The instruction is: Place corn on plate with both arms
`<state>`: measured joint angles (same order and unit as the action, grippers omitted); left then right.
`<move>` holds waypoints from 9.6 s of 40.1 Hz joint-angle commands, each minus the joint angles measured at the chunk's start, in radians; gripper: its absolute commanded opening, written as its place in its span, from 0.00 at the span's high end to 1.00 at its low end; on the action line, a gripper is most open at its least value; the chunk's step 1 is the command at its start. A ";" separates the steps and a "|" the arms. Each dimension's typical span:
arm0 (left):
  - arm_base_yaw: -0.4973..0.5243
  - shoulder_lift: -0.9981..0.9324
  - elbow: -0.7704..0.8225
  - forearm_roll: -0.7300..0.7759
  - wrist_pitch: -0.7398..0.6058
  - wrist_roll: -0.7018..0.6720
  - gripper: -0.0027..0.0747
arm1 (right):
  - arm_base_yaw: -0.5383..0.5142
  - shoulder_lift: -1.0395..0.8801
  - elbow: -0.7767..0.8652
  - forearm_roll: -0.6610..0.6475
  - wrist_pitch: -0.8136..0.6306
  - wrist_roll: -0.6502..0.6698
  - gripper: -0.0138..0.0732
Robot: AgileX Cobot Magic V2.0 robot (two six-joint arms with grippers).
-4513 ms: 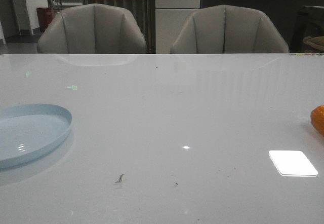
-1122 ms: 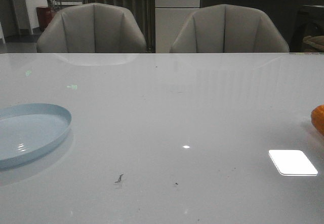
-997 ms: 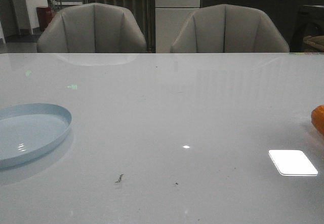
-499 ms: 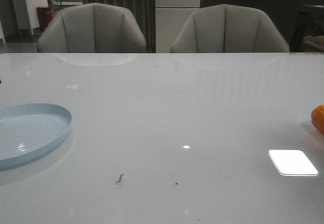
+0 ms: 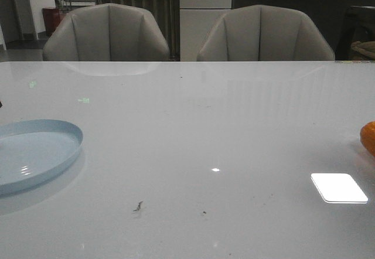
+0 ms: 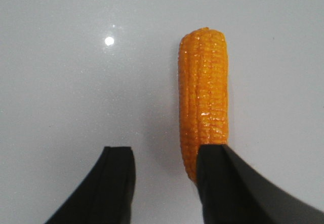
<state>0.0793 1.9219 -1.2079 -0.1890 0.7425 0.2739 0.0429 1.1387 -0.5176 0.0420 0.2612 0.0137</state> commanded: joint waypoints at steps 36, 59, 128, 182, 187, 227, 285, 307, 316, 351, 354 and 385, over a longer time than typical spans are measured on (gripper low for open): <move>-0.221 -0.072 -0.324 -0.310 0.076 -0.010 0.84 | -0.004 -0.012 -0.055 -0.010 -0.055 -0.008 0.37; -0.481 0.069 -0.324 -0.327 0.065 -0.156 0.84 | -0.004 -0.012 -0.057 -0.010 -0.049 -0.008 0.37; -0.145 -0.525 -0.124 0.189 -0.169 -0.137 0.50 | -0.029 -0.010 -0.424 -0.056 0.264 -0.001 0.37; -0.145 -0.890 0.357 -0.008 -0.295 -0.137 0.50 | -0.138 0.579 -0.540 0.031 0.312 -0.001 0.16; -0.145 -0.890 0.357 -0.008 -0.295 -0.137 0.50 | -0.138 0.607 -0.540 0.031 0.310 -0.002 0.16; -0.145 -0.890 0.357 -0.015 -0.319 -0.137 0.50 | 0.135 0.613 -0.888 0.033 0.410 -0.024 0.48; -0.145 -0.890 0.357 -0.021 -0.319 -0.137 0.50 | 0.450 0.780 -0.946 0.118 0.271 -0.035 0.18; -0.145 -0.890 0.357 -0.021 -0.321 -0.137 0.50 | 0.123 0.349 -1.052 0.062 0.460 -0.014 0.18; -0.145 -0.890 0.357 -0.019 -0.321 -0.137 0.50 | -0.039 0.147 -0.922 0.062 0.522 -0.065 0.18; -0.145 -0.890 0.357 -0.006 -0.325 -0.137 0.65 | -0.118 -0.200 -0.361 0.070 0.442 -0.114 0.18; -0.145 -0.890 0.357 -0.006 -0.325 -0.137 0.73 | -0.118 -0.200 -0.361 0.070 0.449 -0.114 0.18; -0.145 -0.890 0.357 -0.041 -0.325 -0.137 0.84 | -0.118 -0.200 -0.361 0.071 0.449 -0.114 0.18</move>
<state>-0.0661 1.0510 -0.8241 -0.2113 0.4893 0.1394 -0.0669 0.9530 -0.8495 0.1017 0.7636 -0.0891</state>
